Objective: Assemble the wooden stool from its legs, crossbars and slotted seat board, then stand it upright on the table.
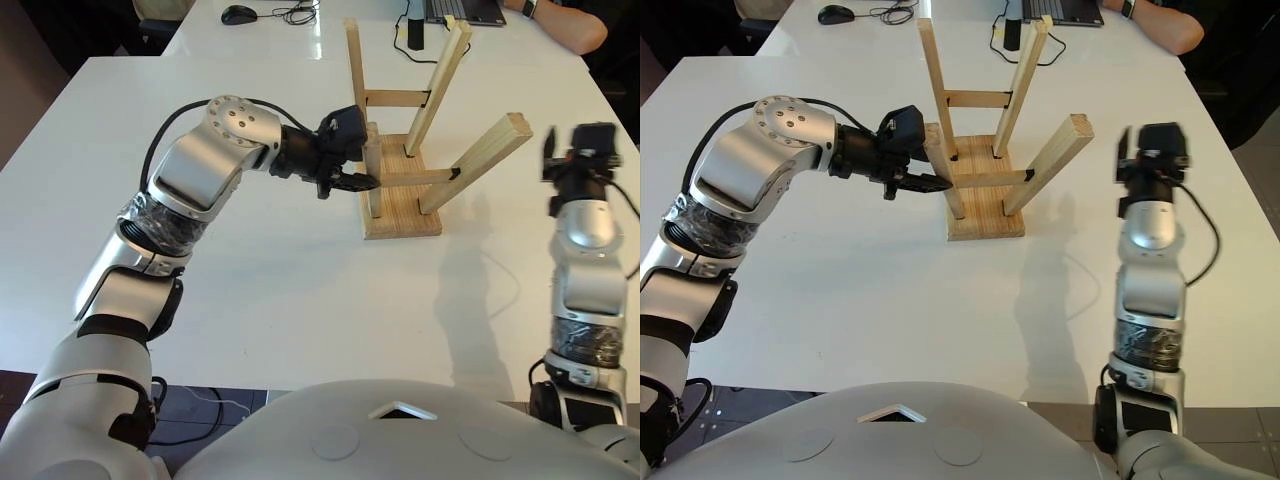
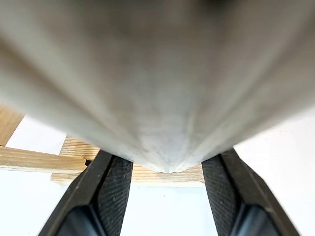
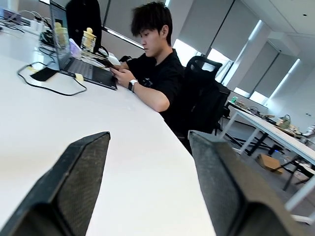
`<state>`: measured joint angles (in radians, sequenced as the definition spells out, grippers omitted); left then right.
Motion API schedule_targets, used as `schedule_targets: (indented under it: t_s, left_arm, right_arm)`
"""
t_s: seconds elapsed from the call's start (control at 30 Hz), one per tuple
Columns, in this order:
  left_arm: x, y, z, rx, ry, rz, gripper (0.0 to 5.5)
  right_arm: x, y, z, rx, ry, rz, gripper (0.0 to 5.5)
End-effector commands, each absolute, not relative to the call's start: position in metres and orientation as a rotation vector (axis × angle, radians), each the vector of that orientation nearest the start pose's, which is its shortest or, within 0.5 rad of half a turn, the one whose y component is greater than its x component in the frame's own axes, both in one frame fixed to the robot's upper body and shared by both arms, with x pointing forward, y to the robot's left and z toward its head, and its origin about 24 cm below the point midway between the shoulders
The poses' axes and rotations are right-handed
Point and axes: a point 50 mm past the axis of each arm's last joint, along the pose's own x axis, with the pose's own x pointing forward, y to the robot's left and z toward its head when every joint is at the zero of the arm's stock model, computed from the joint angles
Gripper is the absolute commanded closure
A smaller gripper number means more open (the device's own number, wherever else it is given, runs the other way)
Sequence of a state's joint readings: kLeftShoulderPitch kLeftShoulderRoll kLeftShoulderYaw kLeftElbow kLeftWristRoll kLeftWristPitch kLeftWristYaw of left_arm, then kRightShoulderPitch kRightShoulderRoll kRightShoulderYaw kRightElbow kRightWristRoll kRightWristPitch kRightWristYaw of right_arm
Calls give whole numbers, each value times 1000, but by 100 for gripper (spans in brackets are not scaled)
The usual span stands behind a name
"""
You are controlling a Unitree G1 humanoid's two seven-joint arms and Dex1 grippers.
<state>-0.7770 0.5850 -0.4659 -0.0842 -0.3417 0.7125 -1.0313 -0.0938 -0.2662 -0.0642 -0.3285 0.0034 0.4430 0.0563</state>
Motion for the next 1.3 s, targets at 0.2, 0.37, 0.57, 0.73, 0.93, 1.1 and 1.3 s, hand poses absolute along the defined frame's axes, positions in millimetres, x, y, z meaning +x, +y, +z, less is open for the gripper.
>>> schedule_targets:
  t_s: [0.2, 0.37, 0.57, 0.73, 0.93, 1.1, 1.3]
  left_arm:
    - [266, 82, 117, 434, 578, -1564, 345]
    - [252, 81, 138, 349, 499, -1653, 259]
    - [234, 84, 139, 354, 412, -1652, 170]
    - [232, 75, 117, 434, 343, -1540, 170]
    - [227, 103, 106, 593, 256, -1403, 170]
    - [190, 161, 96, 580, 387, -1407, 170]
    - [196, 227, 80, 498, 544, -1203, 170]
  right_arm:
    - [231, -129, 123, -197, -42, 521, 255]
    - [237, -157, 93, -397, 92, 408, 255]
    - [227, -184, 61, -629, 256, 415, 255]
    - [229, -190, 52, -695, 294, 421, 255]
    - [220, -200, 48, -708, 325, 410, 255]
    - [203, -204, 48, -619, 362, 418, 255]
    - [190, -192, 47, -537, 371, 466, 255]
